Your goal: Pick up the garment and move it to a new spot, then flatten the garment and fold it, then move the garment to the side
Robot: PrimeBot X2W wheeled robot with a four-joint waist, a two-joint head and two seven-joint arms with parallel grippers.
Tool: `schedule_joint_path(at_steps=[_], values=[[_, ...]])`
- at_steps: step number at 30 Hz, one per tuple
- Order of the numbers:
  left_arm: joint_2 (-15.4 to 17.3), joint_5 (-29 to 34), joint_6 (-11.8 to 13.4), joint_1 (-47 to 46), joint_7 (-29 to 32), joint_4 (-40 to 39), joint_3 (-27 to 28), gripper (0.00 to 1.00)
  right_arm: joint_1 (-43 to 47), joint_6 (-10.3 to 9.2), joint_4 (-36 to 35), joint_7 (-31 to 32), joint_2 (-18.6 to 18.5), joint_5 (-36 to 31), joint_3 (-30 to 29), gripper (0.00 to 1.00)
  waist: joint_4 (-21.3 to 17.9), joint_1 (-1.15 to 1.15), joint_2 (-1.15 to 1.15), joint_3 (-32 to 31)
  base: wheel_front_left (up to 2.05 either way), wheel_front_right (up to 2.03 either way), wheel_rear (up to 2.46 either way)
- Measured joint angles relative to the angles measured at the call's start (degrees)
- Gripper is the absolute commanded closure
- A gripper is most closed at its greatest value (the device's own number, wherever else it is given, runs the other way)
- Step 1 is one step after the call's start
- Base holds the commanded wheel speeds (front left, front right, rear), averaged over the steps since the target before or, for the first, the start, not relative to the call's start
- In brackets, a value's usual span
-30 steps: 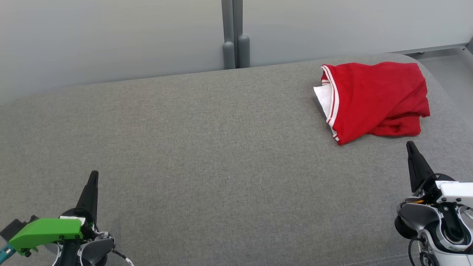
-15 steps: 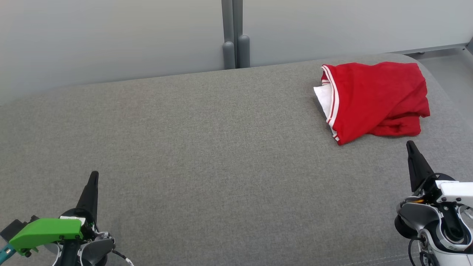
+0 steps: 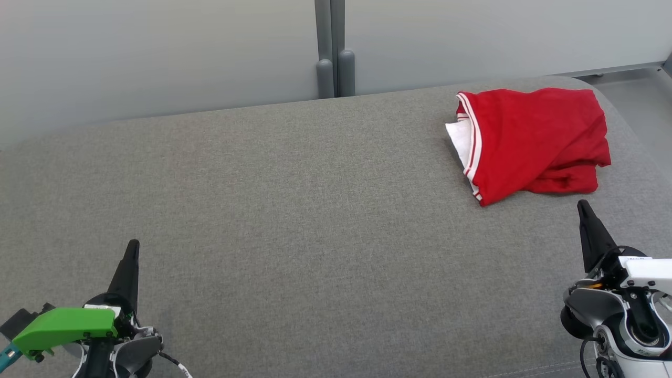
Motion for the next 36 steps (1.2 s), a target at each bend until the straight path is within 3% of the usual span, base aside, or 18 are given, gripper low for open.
schedule_joint_path(at_steps=[36], values=[[0.0, 0.0, 0.0, 0.0, 0.0, 0.3, 0.0, 1.00, -0.2, 0.09, 0.2, 0.0, 0.0, 0.0, 0.0, 1.00, 0.0, 0.00, 0.00, 0.0, 0.00, 0.00, 0.00]])
